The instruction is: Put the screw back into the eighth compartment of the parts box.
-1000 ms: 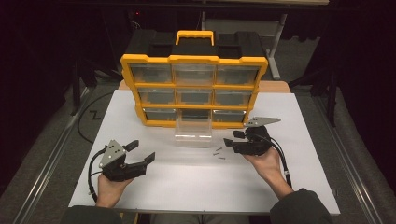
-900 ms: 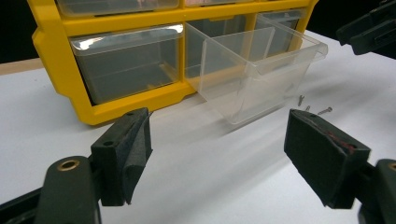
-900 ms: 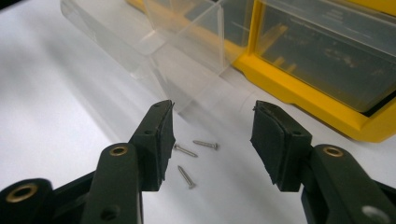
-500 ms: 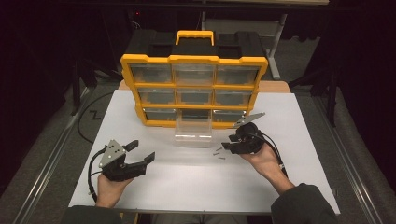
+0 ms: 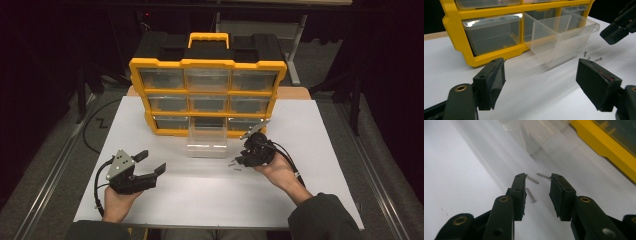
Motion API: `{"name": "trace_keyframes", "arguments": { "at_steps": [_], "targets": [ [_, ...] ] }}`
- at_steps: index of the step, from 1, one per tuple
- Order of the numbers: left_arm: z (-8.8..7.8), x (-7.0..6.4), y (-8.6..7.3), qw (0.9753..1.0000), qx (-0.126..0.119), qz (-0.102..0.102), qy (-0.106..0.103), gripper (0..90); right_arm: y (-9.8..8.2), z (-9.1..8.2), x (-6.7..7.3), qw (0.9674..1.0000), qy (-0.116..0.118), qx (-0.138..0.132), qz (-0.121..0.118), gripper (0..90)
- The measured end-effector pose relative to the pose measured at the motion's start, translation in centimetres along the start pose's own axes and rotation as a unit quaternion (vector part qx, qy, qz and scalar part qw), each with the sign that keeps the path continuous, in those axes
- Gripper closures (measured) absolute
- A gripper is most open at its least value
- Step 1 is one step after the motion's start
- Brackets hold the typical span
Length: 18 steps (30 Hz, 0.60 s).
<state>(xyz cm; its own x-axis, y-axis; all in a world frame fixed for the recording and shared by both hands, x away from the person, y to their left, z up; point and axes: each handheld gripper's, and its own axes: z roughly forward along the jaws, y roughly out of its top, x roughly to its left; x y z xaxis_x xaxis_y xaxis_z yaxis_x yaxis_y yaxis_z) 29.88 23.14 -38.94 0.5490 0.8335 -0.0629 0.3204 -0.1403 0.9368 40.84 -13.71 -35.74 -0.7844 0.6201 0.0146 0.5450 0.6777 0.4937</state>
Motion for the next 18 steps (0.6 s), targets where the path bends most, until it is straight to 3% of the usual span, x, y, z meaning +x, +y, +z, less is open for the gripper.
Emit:
{"name": "trace_keyframes", "arguments": {
  "at_steps": [6,18],
  "targets": [
    [0.0,0.0,0.0,1.0000,0.001,0.000,0.001,23.7,0.6,0.8,0.3,0.9989,-0.001,0.042,-0.021,70.2],
    [0.0,0.0,0.0,1.0000,0.002,0.002,0.000,23.7,1.0,2.8,0.7,0.9944,-0.002,0.091,-0.054,72.8]
  ]
}}
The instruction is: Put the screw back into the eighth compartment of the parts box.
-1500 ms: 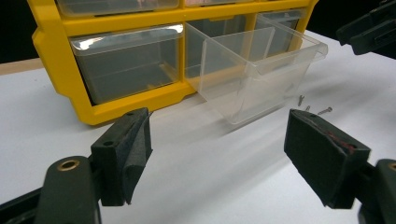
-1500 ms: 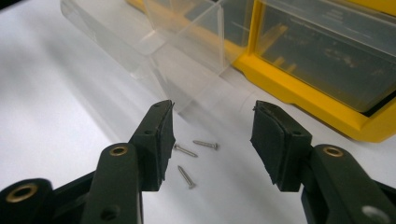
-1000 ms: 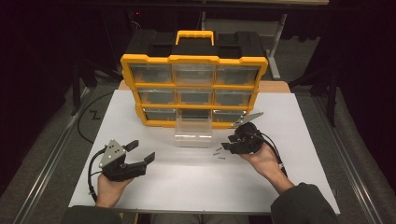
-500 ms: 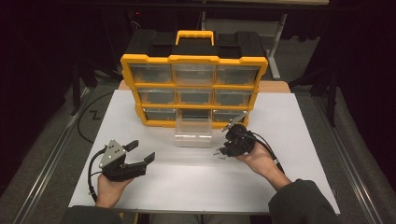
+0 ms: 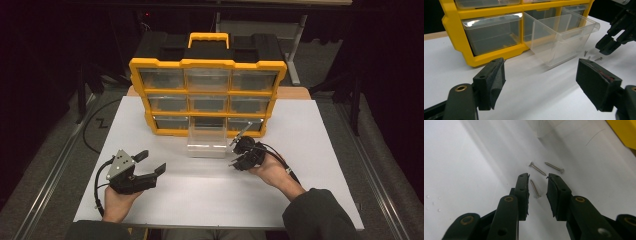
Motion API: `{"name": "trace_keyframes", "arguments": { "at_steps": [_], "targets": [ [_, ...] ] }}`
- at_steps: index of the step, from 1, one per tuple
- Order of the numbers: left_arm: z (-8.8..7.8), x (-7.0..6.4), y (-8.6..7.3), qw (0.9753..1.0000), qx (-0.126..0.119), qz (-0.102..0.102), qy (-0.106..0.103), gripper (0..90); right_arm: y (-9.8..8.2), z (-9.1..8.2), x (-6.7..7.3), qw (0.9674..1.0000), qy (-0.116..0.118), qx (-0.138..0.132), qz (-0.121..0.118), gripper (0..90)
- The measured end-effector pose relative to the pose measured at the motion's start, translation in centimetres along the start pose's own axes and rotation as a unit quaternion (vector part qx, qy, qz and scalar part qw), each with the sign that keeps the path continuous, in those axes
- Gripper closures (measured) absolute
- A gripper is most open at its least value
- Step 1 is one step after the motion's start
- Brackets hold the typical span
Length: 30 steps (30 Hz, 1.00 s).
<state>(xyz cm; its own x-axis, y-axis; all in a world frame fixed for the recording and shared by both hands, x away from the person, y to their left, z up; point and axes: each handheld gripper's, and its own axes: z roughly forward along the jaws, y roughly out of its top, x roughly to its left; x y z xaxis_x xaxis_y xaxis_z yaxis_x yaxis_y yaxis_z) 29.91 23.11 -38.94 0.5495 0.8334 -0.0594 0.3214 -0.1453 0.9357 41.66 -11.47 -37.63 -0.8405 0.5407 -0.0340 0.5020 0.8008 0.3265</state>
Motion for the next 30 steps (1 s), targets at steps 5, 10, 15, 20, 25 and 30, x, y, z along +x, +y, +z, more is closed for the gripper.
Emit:
{"name": "trace_keyframes", "arguments": {
  "at_steps": [5,10,15,20,25,30],
  "targets": [
    [0.0,0.0,0.0,1.0000,-0.003,-0.001,-0.001,23.7,0.2,0.7,0.1,0.9998,0.001,0.020,0.001,73.6],
    [0.0,0.0,0.0,1.0000,0.000,0.001,-0.001,23.6,0.4,1.1,0.3,0.9997,0.004,0.026,0.000,74.2],
    [0.0,-0.1,0.0,1.0000,-0.003,-0.001,-0.001,23.6,0.4,1.5,0.0,0.9994,0.002,0.033,-0.002,74.9],
    [0.0,0.0,0.0,1.0000,0.001,0.001,-0.003,23.7,0.5,1.8,0.1,0.9993,-0.003,0.036,-0.012,76.1],
    [-0.1,0.0,0.0,1.0000,-0.001,0.001,-0.003,23.7,0.6,2.3,0.2,0.9988,-0.003,0.048,-0.010,79.4],
    [-0.1,0.0,0.0,1.0000,0.000,0.000,-0.003,23.8,0.6,2.3,0.3,0.9986,-0.003,0.051,-0.016,82.1]
  ]
}}
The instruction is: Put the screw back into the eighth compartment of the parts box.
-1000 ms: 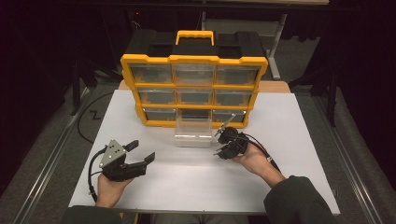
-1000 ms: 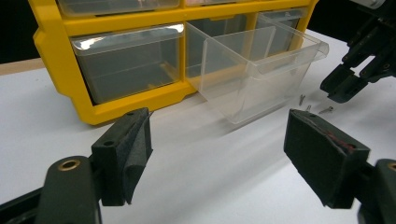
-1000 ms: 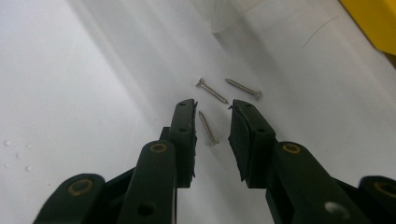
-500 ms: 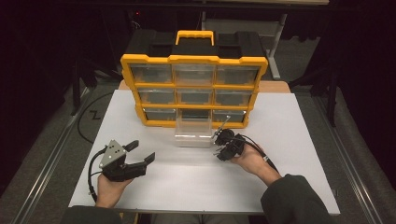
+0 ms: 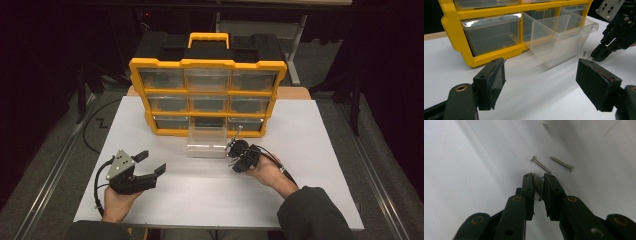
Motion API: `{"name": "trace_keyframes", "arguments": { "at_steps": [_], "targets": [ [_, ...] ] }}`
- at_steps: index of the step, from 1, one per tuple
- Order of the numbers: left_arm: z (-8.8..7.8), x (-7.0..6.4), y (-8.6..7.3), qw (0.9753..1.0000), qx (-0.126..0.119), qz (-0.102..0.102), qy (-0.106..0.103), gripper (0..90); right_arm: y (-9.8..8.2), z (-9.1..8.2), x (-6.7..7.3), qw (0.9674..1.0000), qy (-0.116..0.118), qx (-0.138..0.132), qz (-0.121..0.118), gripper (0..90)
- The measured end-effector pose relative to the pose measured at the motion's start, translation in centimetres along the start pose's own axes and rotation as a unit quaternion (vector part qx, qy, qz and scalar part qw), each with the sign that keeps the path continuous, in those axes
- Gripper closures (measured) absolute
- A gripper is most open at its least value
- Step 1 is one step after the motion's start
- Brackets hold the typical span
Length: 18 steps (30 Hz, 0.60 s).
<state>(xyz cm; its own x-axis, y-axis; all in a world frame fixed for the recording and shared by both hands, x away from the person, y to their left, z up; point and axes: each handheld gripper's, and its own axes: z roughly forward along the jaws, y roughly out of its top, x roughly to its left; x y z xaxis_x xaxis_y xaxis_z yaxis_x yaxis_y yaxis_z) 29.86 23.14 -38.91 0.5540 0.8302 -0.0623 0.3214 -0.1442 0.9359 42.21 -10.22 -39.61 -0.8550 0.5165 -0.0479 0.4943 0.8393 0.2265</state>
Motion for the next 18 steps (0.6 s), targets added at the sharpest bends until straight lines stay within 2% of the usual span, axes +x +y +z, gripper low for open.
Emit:
{"name": "trace_keyframes", "arguments": {
  "at_steps": [5,18],
  "targets": [
    [0.02,-0.08,0.01,1.0000,-0.001,-0.001,-0.001,23.9,0.07,0.04,0.25,0.9999,-0.003,0.006,-0.015,88.7],
    [-0.05,0.01,-0.01,1.0000,0.000,0.000,0.000,23.9,0.06,-0.01,0.55,0.9998,-0.007,0.003,-0.018,89.5]
  ]
}}
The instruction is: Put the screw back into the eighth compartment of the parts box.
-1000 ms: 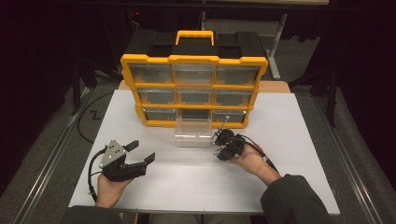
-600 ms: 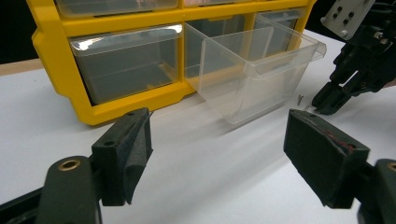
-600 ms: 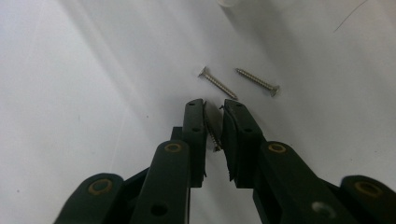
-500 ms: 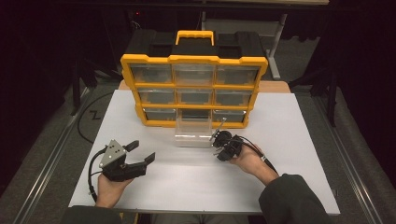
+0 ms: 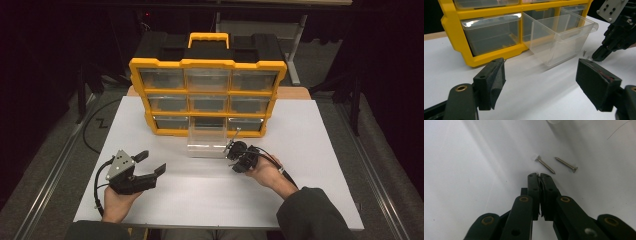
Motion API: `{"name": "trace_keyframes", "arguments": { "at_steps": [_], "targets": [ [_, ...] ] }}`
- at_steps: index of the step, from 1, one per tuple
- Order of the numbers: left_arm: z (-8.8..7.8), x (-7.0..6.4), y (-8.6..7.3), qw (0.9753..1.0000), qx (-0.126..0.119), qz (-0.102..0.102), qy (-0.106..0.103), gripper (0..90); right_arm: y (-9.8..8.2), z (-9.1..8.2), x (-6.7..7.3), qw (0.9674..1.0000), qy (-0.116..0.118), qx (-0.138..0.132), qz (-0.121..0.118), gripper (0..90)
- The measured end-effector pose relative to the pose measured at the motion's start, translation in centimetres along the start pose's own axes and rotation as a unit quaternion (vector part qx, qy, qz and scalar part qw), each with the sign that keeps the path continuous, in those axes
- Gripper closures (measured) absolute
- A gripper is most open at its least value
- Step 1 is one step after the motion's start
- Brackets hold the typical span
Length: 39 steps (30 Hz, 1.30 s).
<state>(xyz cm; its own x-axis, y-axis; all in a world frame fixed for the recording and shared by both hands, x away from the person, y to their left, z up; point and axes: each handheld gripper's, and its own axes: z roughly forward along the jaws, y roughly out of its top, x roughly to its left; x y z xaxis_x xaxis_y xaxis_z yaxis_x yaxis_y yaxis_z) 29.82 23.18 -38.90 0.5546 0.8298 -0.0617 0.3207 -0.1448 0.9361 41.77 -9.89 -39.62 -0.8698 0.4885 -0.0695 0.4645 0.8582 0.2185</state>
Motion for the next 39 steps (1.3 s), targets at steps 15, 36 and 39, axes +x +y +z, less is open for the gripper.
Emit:
{"name": "trace_keyframes", "arguments": {
  "at_steps": [15,36,39],
  "targets": [
    [0.1,0.0,0.0,1.0000,0.000,-0.002,-0.001,23.7,-0.7,-2.1,-0.6,0.9989,0.007,-0.044,0.012,89.6],
    [-0.2,0.2,0.0,0.9999,-0.010,-0.011,-0.002,23.4,-0.5,-6.7,-1.1,0.9931,0.016,-0.112,0.030,89.6],
    [-0.2,0.2,0.1,0.9999,-0.010,-0.013,-0.004,23.3,-0.3,-7.5,-1.2,0.9922,0.015,-0.120,0.032,89.6]
  ]
}}
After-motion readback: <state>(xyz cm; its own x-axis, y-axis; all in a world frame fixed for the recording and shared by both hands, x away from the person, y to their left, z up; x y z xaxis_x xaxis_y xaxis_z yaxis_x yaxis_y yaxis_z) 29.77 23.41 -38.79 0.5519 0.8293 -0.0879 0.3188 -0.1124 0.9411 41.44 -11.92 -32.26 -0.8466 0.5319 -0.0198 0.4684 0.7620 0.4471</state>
